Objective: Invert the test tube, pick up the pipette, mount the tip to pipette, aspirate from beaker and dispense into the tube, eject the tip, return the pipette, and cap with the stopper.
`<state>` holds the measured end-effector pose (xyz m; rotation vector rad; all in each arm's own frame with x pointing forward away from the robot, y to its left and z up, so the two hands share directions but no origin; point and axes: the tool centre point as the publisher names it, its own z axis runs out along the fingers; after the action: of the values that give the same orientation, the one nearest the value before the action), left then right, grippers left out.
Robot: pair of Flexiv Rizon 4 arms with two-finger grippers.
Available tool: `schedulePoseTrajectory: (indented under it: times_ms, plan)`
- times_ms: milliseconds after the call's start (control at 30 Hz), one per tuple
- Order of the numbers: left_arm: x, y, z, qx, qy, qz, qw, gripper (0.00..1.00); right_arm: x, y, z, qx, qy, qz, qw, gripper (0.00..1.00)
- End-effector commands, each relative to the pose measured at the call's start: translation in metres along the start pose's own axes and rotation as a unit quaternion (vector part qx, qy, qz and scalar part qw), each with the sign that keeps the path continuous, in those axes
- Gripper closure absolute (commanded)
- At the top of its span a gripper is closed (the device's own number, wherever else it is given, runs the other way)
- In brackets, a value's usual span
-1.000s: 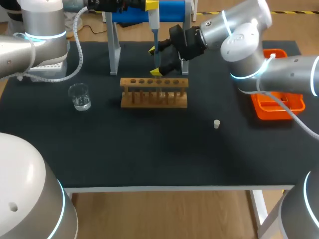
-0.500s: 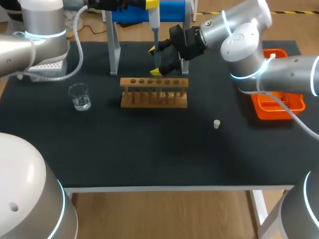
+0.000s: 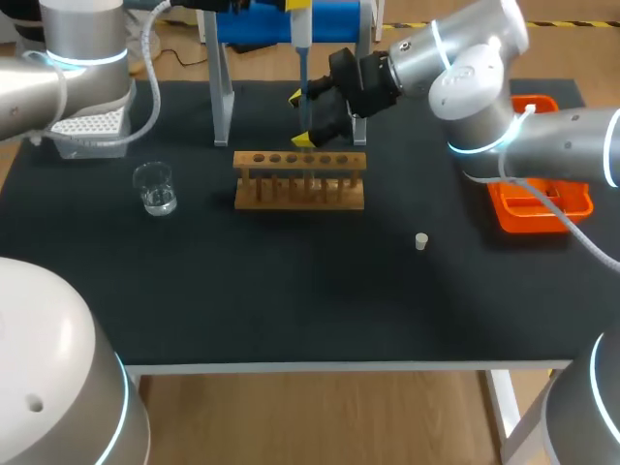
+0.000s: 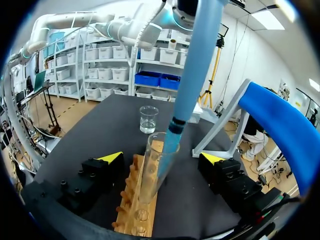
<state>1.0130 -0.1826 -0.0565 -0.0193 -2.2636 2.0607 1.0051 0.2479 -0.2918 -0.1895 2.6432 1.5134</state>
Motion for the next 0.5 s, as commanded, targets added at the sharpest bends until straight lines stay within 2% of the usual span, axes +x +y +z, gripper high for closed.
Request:
schedulePoseTrajectory:
  times_ms: [33, 500]
  plan:
    - [0.003, -0.007, 0.002, -0.007, -0.004, 0.000, 1.000, 1.00, 0.000, 0.000, 0.000, 0.001, 0.000, 0.000, 1.000, 0.00]
    - [0.009, -0.020, 0.005, -0.015, -0.007, 0.012, 1.000, 1.00, 0.000, 0.000, 0.000, 0.001, 0.000, 0.000, 1.000, 0.00]
